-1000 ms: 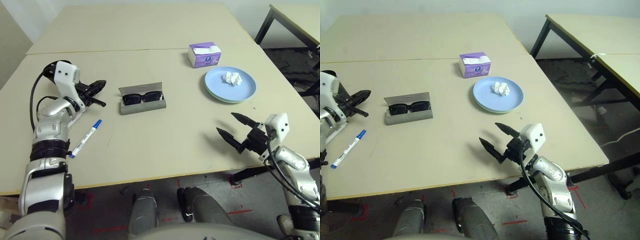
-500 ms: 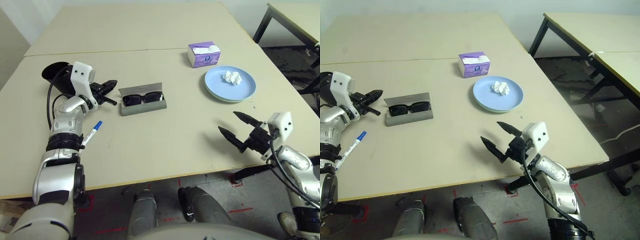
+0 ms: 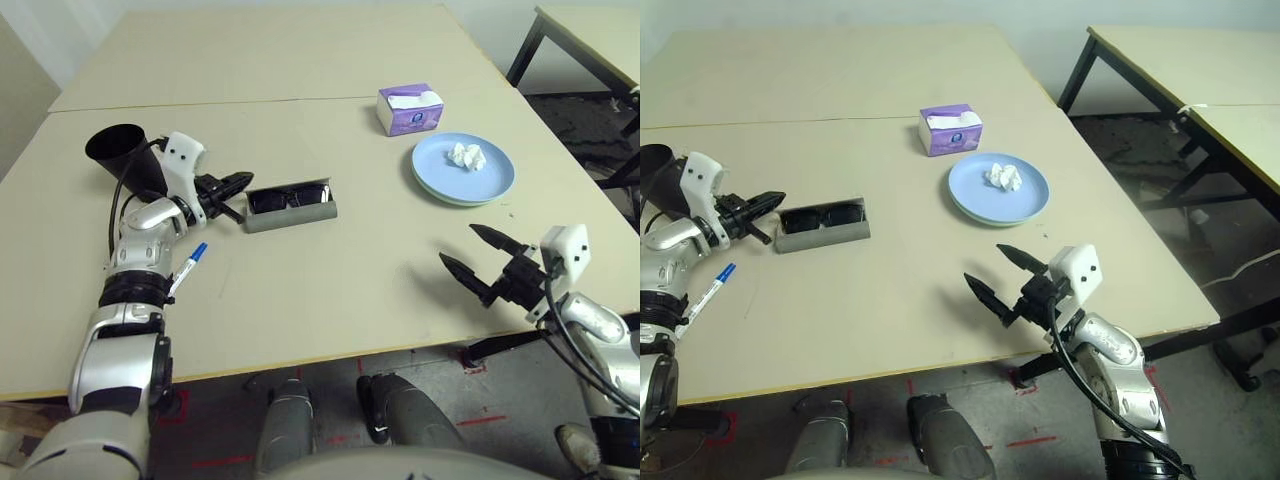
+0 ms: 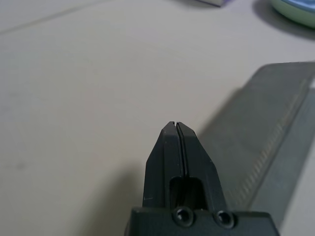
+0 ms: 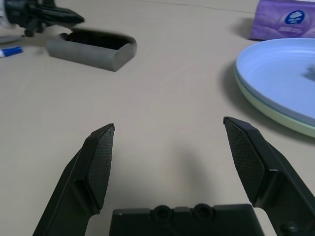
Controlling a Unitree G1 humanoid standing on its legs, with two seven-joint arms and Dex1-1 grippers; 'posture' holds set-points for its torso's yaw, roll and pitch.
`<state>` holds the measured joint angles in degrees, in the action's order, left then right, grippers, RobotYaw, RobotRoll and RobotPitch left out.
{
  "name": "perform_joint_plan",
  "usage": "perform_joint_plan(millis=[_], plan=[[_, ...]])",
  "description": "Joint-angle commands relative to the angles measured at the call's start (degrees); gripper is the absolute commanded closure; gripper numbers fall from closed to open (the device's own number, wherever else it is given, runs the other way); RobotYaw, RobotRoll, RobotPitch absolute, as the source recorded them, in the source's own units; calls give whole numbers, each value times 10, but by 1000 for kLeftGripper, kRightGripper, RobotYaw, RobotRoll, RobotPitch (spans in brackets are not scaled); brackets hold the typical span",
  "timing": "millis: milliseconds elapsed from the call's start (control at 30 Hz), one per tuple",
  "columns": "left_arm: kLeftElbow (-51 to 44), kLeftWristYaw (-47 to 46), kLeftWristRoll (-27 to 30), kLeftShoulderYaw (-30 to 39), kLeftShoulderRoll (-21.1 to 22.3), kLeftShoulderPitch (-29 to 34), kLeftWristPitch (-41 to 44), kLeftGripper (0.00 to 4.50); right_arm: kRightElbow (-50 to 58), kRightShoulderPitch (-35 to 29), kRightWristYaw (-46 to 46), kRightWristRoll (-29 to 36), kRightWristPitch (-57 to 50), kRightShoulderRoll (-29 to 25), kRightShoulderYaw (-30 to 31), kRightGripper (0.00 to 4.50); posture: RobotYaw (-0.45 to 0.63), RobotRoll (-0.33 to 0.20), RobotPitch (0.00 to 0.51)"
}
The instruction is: Organize and tidy the items on the table.
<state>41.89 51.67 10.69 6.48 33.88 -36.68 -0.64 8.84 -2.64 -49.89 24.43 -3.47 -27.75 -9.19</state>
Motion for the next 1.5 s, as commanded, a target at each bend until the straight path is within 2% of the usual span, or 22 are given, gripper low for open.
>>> perform_joint_plan(millis=[33, 633, 900, 1133, 1267, 1500], plan=[[-19, 22, -7, -12, 12, 19, 8, 4467, 8, -8, -36, 14, 9, -15, 7, 0, -164, 0, 142], [-139, 105, -1, -36, 53, 116, 48, 4467, -37, 20, -62, 8, 14, -18, 18, 0, -132, 0, 149], [-184, 115, 7, -38, 63, 144, 70, 4467, -45, 32, -59, 8, 15, -16, 21, 0, -124, 0, 147], [-233, 121, 20, -22, 106, 155, 141, 4467, -45, 42, -86, 0, 35, -19, 43, 0, -98, 0, 152], [-263, 137, 37, -9, 149, 144, 197, 3586, -52, 55, -121, -10, 56, -24, 72, 0, -69, 0, 158], [-360, 175, 83, 1, 247, 138, 343, 1253, -75, 105, -166, -20, 76, -17, 122, 0, -25, 0, 166]])
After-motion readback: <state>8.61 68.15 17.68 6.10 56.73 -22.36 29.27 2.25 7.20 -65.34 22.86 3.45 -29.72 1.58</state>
